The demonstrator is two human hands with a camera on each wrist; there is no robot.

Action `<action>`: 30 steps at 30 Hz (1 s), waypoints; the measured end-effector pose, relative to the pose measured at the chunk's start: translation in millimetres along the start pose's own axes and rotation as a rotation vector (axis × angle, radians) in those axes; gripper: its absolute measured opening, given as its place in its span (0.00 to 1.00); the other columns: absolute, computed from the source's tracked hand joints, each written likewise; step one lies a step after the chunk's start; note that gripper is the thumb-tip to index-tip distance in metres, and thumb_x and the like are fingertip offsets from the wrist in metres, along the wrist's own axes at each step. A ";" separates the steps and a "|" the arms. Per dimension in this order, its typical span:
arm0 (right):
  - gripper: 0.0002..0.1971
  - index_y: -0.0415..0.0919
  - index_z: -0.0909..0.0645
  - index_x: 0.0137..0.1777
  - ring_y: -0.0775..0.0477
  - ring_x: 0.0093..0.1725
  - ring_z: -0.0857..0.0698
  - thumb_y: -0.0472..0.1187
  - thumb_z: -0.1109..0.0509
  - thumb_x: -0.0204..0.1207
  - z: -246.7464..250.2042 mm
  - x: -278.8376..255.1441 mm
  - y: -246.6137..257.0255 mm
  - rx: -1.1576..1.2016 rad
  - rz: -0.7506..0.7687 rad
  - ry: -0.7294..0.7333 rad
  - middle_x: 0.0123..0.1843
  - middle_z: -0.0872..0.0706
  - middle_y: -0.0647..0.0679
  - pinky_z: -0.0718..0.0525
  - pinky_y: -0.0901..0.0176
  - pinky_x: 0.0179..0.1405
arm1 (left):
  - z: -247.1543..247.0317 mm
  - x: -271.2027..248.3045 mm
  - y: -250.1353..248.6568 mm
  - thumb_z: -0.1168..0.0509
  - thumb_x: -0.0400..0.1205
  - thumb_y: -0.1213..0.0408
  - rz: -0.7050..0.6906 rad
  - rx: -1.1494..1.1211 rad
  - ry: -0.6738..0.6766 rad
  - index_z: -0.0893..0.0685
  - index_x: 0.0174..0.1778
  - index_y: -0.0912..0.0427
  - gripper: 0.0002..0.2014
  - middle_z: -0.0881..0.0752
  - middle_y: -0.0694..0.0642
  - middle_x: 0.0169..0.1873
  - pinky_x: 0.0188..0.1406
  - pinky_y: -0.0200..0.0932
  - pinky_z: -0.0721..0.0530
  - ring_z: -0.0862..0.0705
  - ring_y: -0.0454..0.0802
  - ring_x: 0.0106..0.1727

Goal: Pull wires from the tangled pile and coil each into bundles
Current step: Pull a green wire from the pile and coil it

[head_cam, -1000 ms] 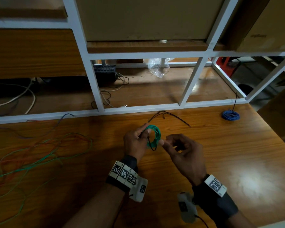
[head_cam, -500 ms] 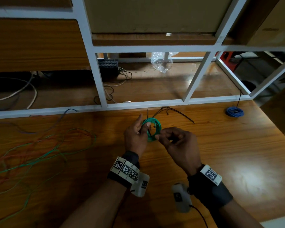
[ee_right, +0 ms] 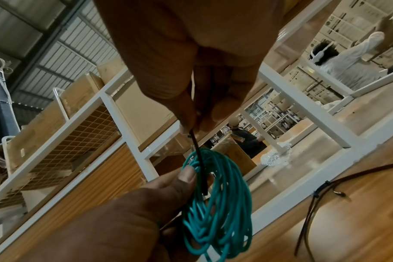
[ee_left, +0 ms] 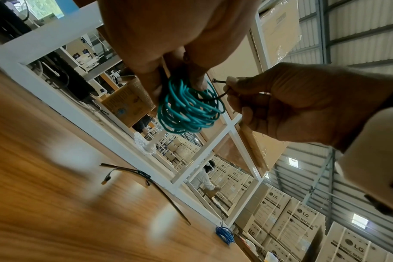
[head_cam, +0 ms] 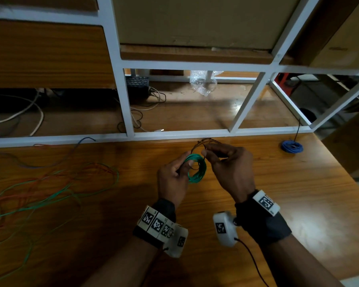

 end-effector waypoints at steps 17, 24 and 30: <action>0.07 0.45 0.05 0.55 0.63 0.44 0.11 0.41 0.19 0.78 -3.0 -5.6 2.2 -0.093 0.038 -0.008 0.52 0.05 0.51 0.17 0.78 0.40 | -2.5 0.3 -11.2 0.30 0.85 0.59 -0.035 0.068 0.011 0.13 0.67 0.50 0.14 0.14 0.41 0.59 0.48 0.24 0.18 0.15 0.26 0.55; 0.07 0.46 0.05 0.54 0.66 0.43 0.13 0.39 0.19 0.77 2.5 -5.8 2.1 -0.118 0.057 -0.050 0.50 0.05 0.54 0.22 0.85 0.42 | -5.5 0.6 -14.1 0.30 0.84 0.60 -0.044 0.077 0.014 0.12 0.66 0.50 0.14 0.16 0.34 0.53 0.45 0.19 0.21 0.19 0.16 0.49; 0.07 0.47 0.06 0.55 0.57 0.43 0.09 0.40 0.21 0.79 4.1 -6.7 4.1 -0.137 0.081 -0.067 0.50 0.05 0.52 0.09 0.56 0.40 | -7.4 0.5 -18.0 0.30 0.84 0.61 -0.081 0.095 0.017 0.12 0.65 0.49 0.14 0.15 0.38 0.55 0.47 0.21 0.20 0.19 0.16 0.50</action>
Point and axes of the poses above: each hand's wrist, its own x-axis towards the middle knuckle, its own z-axis out of the back of the hand, y = z × x, the point moved 3 cm from there along x, towards the middle knuckle
